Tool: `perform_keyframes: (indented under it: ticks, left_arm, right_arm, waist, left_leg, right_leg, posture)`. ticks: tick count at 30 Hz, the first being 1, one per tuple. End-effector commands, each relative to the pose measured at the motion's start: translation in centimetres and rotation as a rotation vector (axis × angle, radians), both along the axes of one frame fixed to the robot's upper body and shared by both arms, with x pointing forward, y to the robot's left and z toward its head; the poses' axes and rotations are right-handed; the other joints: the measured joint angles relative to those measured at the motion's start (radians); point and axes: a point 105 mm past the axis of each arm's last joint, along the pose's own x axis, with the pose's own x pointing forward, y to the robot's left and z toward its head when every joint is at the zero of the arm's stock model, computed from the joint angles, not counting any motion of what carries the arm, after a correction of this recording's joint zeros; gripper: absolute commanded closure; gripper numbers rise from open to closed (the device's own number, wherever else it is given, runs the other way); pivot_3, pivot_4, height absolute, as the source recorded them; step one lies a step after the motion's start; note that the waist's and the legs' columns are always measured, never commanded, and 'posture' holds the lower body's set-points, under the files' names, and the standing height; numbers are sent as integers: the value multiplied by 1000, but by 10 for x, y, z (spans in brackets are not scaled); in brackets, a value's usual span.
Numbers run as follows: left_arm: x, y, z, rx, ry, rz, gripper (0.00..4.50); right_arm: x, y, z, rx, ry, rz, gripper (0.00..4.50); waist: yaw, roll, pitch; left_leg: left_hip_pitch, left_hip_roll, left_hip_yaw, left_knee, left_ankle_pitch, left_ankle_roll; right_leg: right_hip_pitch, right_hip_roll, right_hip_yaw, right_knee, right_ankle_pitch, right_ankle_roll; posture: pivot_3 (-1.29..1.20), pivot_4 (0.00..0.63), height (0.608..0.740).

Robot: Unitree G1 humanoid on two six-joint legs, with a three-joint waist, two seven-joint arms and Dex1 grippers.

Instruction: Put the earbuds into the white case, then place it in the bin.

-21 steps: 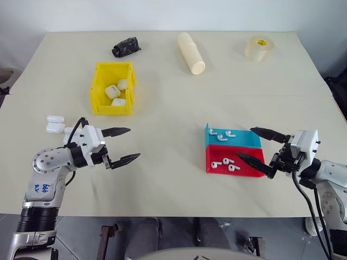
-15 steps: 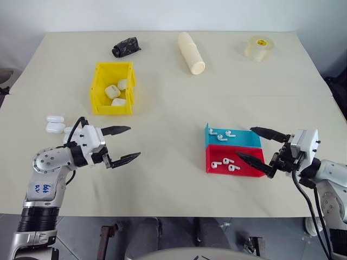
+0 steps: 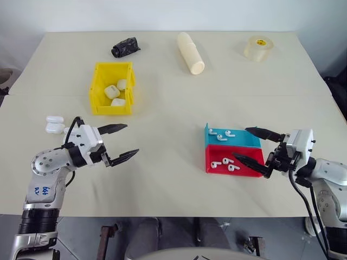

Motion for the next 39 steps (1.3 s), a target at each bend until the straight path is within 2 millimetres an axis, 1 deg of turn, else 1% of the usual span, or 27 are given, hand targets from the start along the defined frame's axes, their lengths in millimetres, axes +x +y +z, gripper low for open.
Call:
perform_keyframes:
  ticks: [1, 5, 6, 7, 9, 11, 13, 15, 17, 21, 24, 27, 32, 34, 35, 37, 39]
  left_arm:
    - [-2, 18, 8, -43, -45, 158, 28]
    - [-10, 42, 0, -64, -35, 370, 28]
    - [-16, 56, -8, -85, 33, 491, 28]
    - [-23, 66, -11, -133, 52, 583, 28]
    - [-40, 85, -20, -176, 98, 760, 28]
    - [-51, 99, -24, -199, 116, 896, 28]
    - [-63, 114, -31, -248, 171, 1025, 28]
    - [-74, 125, -37, -277, 217, 1118, 28]
    - [-77, 125, -39, -312, 249, 1132, 28]
    - [-73, 121, -39, -318, 296, 1129, 28]
    - [-63, 119, -31, -285, 312, 1103, 28]
    - [-52, 119, -19, -267, 332, 1077, 28]
    - [-33, 126, -5, -121, 448, 1062, 28]
    - [-21, 123, 0, -65, 530, 1026, 28]
    - [-19, 123, 0, -40, 565, 1020, 28]
    - [-8, 118, 8, -21, 606, 973, 28]
    - [-1, 116, 11, 29, 663, 941, 28]
  right_arm:
    - [-1, 11, 8, 15, -58, 49, 0]
    - [-6, 27, 13, 55, -88, 136, 0]
    - [-7, 33, 12, 64, -84, 166, 0]
    - [-8, 40, 13, 77, -91, 191, 0]
    - [-10, 50, 14, 97, -100, 232, 0]
    - [-10, 55, 14, 93, -118, 256, 0]
    - [-11, 57, 14, 85, -131, 274, 0]
    - [-11, 58, 14, 72, -147, 287, 0]
    - [-12, 59, 13, 56, -161, 298, 0]
    - [-15, 59, 12, 35, -165, 331, 0]
    - [-17, 55, 10, 32, -122, 333, 0]
    - [-19, 52, 7, 25, -70, 333, 0]
    - [-22, 51, 5, 19, -14, 344, 0]
    - [-24, 53, 6, 21, -6, 353, 0]
    - [-25, 55, 5, 22, -3, 357, 0]
    - [-28, 58, 6, 26, -4, 364, 0]
    - [-30, 60, 8, 32, -5, 367, 0]
  waist:
    - [-3, 0, 0]
    - [-15, 0, 0]
    - [-14, 0, 0]
    - [-17, 0, 0]
    - [-20, 0, 0]
    - [-17, 0, 0]
    - [-5, -1, 0]
    - [6, -1, 0]
    - [9, -1, 0]
    - [8, -1, 0]
    - [7, -1, 0]
    - [7, -1, 0]
    - [6, -1, 0]
    - [4, 0, 0]
    - [5, 0, 0]
    - [2, 0, 0]
    - [3, -1, 0]
  left_leg:
    - [0, 0, 0, 0, 0, 0]
    - [0, 1, 0, -1, 0, 0]
    - [0, 1, 0, -1, 0, 0]
    - [0, 1, 0, -1, 0, 0]
    - [0, 1, 0, -1, -1, 0]
    - [0, 2, 0, -1, -1, -1]
    - [0, 1, 0, 0, -1, -1]
    - [0, 1, -1, 1, -1, -1]
    - [0, 1, -1, 1, -1, -1]
    - [0, 0, -1, 1, -1, -1]
    - [0, 1, -1, 0, -1, -1]
    - [1, 1, -1, 0, -1, -1]
    - [0, 1, -1, 0, -1, -1]
    - [1, 1, -1, 0, -1, -1]
    - [0, 1, -1, -1, -1, -1]
    - [0, 1, -1, -1, -1, -2]
    - [0, 0, -1, -1, -1, -2]
  right_leg:
    - [0, 0, 0, 0, 0, 0]
    - [0, 0, 0, 0, 0, 0]
    - [0, 0, 0, 0, 0, 0]
    - [0, 0, 0, 0, 0, 0]
    - [-1, 0, 2, 0, 0, 0]
    - [-1, 0, 1, -1, 0, 0]
    - [0, 0, 1, 0, 0, 0]
    - [1, 0, 0, 0, 0, 0]
    - [1, 0, 0, 0, 0, 0]
    - [1, 0, 0, -1, 0, 0]
    - [1, 0, 0, -1, 0, 0]
    - [1, 1, 0, 0, 0, -1]
    - [0, 1, 0, 1, -1, -1]
    - [0, 0, 1, 1, -1, -1]
    - [-1, 1, 0, 1, -1, -2]
    - [-2, 1, 0, 2, -1, -2]
    - [-2, 0, 1, 3, -1, -2]
  posture:
    - [0, 150, 740]
    - [0, 150, 740]
    - [0, 150, 740]
    - [0, 150, 740]
    - [0, 150, 740]
    - [0, 150, 740]
    - [0, 150, 740]
    - [0, 150, 740]
    - [0, 150, 740]
    - [0, 150, 740]
    - [0, 150, 740]
    - [0, 150, 740]
    - [0, 150, 740]
    - [0, 150, 740]
    - [0, 150, 740]
    - [0, 150, 740]
    - [0, 150, 740]
